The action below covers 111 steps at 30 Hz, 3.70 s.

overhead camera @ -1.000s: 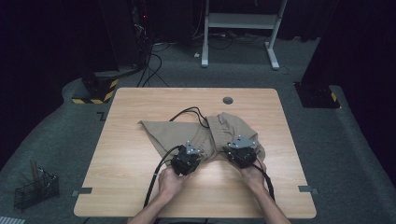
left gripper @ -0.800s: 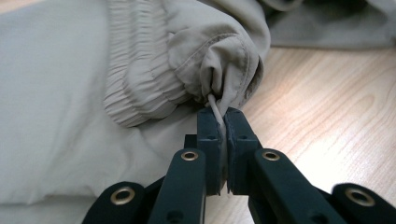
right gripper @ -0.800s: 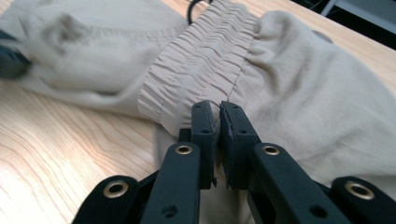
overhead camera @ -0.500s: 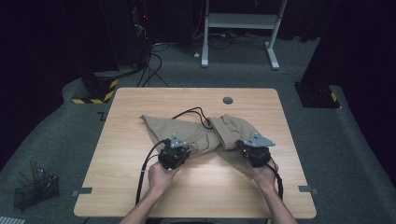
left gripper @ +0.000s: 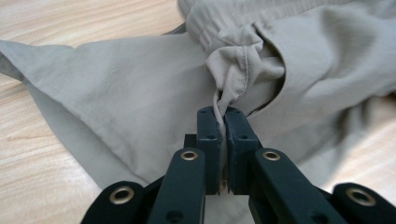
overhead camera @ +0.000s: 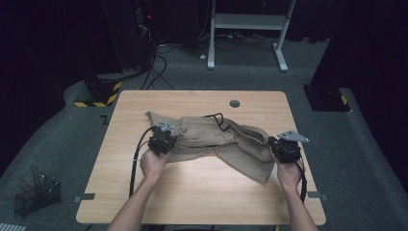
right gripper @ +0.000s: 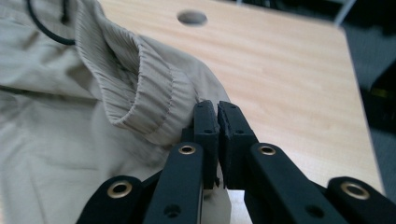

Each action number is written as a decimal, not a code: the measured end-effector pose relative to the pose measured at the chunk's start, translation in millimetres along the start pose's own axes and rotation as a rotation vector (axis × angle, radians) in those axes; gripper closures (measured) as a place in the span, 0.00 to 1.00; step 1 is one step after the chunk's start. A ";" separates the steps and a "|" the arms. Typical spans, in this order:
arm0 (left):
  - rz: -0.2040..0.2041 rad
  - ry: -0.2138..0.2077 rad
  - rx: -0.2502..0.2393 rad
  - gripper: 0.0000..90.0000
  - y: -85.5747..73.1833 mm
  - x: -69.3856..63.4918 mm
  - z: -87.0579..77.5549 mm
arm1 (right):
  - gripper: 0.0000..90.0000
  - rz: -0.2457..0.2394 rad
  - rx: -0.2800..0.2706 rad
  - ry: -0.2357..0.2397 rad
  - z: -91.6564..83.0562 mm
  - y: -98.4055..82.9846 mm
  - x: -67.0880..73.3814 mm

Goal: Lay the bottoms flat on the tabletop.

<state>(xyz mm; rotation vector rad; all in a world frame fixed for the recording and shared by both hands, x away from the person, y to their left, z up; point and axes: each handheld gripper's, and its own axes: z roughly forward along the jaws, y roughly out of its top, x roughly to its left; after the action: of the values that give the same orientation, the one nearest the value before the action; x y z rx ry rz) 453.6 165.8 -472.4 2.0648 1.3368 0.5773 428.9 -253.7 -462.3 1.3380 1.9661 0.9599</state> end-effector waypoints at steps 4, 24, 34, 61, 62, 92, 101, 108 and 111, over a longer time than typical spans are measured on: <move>0.004 -0.022 0.022 0.88 1.3 -3.1 11.3 | 0.85 0.015 0.024 0.038 2.8 -6.6 1.1; 0.072 -0.152 0.037 0.88 -1.2 -18.3 12.5 | 0.72 -0.112 0.061 0.319 6.6 -23.4 83.7; 0.099 -0.156 0.019 0.96 3.4 -19.4 3.5 | 0.80 -0.157 0.147 0.287 62.6 -2.5 119.1; 0.026 -0.071 -0.063 0.97 24.1 -6.7 -14.6 | 0.99 -0.295 0.193 0.374 -13.6 -64.7 86.2; 0.028 -0.075 -0.061 0.97 24.1 -7.8 -13.3 | 0.99 -0.287 0.191 0.375 -13.4 -63.8 85.7; 0.055 0.015 -0.026 0.96 30.3 8.3 0.4 | 1.00 -0.407 0.168 0.461 18.3 -40.3 145.1; 0.000 0.029 -0.021 0.85 23.9 25.8 11.6 | 0.91 -0.389 0.197 0.461 12.4 -41.6 134.6; 0.029 -0.023 -0.051 0.54 11.6 12.2 -8.3 | 0.71 -0.354 0.114 0.438 15.7 -25.2 153.4; 0.023 -0.049 -0.055 0.50 0.1 10.1 -17.8 | 0.68 -0.359 0.089 0.416 21.7 -15.4 163.7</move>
<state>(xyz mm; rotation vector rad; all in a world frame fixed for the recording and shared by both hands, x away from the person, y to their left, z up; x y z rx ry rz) 446.2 179.5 -459.2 2.0396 1.2570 0.5640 382.3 -98.4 -497.1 0.8254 2.4776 1.0407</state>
